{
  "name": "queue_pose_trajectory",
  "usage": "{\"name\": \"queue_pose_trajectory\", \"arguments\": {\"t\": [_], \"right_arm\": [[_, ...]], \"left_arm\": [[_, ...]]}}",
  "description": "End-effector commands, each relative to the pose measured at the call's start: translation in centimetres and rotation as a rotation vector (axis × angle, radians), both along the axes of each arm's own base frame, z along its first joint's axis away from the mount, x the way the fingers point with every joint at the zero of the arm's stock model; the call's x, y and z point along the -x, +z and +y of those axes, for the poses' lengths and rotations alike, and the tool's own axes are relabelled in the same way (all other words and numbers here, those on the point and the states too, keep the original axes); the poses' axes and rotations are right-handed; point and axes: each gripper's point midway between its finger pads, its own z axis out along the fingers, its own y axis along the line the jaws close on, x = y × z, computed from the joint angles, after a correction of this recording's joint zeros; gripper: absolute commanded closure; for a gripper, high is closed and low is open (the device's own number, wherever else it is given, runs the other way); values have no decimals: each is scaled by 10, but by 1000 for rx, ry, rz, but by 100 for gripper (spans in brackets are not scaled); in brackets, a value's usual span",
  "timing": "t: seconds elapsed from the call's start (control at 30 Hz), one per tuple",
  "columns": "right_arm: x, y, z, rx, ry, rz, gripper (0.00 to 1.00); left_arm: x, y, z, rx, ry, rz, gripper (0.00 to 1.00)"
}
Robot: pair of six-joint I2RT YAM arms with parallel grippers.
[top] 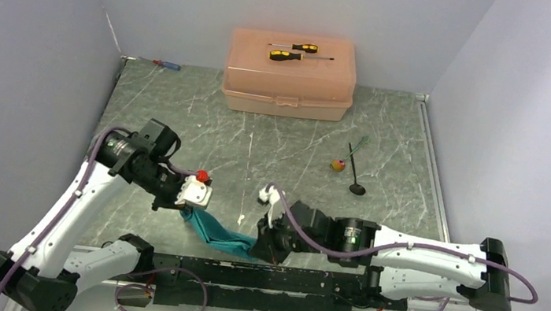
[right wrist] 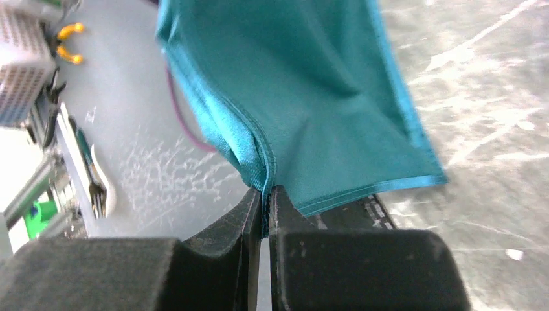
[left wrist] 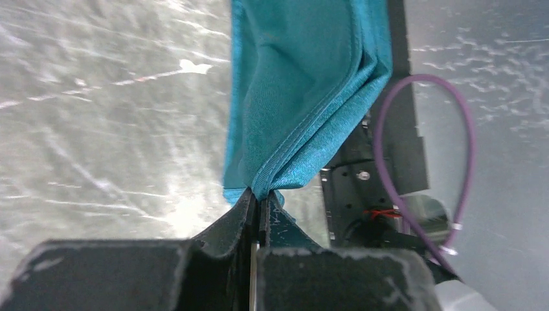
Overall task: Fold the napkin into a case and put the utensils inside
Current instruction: Turn over the upper triangle folded napkin at the center of the board.
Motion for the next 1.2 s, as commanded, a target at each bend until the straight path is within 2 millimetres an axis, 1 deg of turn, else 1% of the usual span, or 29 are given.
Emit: {"name": "queue_pose_trajectory", "arguments": {"t": [0.0, 0.03, 0.13, 0.17, 0.2, 0.27, 0.3, 0.37, 0.43, 0.5, 0.53, 0.67, 0.73, 0.87, 0.93, 1.03, 1.1, 1.17], "right_arm": [[-40, -5, -1, -25, -84, 81, 100], [-54, -14, -4, -17, -107, 102, 100], [-90, -40, -7, -14, -133, 162, 100], [-102, -46, -8, -10, -145, 168, 100], [-114, -52, -8, -4, -149, 167, 100], [-137, -60, -8, 4, -163, 169, 100], [-147, -65, -8, 12, -163, 180, 100], [-173, -70, -11, 6, -191, 184, 100], [-193, -77, -14, 7, -205, 196, 100], [-214, -85, -18, 7, -224, 205, 100], [-226, -89, -20, 8, -234, 207, 100], [-267, -104, -30, 31, -280, 188, 100], [-286, -109, -33, 34, -302, 180, 100], [-314, -128, -45, 106, -341, 148, 100], [-324, -138, -51, 145, -353, 140, 100], [-342, -145, -59, 201, -402, 92, 100], [-353, -146, -63, 216, -435, 63, 99], [-362, -146, -64, 222, -462, 40, 97]], "left_arm": [[40, -26, 7, -106, 46, 375, 97], [30, -35, 6, -139, 58, 403, 97], [-18, -60, -1, -181, 134, 398, 97], [-38, -66, -5, -173, 158, 384, 97], [-64, -67, -9, -155, 193, 357, 97], [-109, -75, -16, -140, 252, 348, 97], [-132, -84, -19, -146, 283, 371, 97], [-172, -95, -24, -145, 351, 367, 97], [-203, -107, -28, -146, 393, 349, 97], [-228, -118, -32, -144, 416, 333, 97], [-240, -124, -35, -145, 433, 333, 97], [-272, -153, -41, -166, 480, 358, 97], [-288, -163, -44, -164, 504, 338, 97], [-315, -178, -51, -155, 536, 270, 97], [-330, -180, -51, -159, 558, 216, 97], [-349, -177, -50, -139, 606, 144, 97], [-357, -173, -51, -120, 620, 101, 97], [-360, -172, -51, -107, 633, 83, 97]]}}
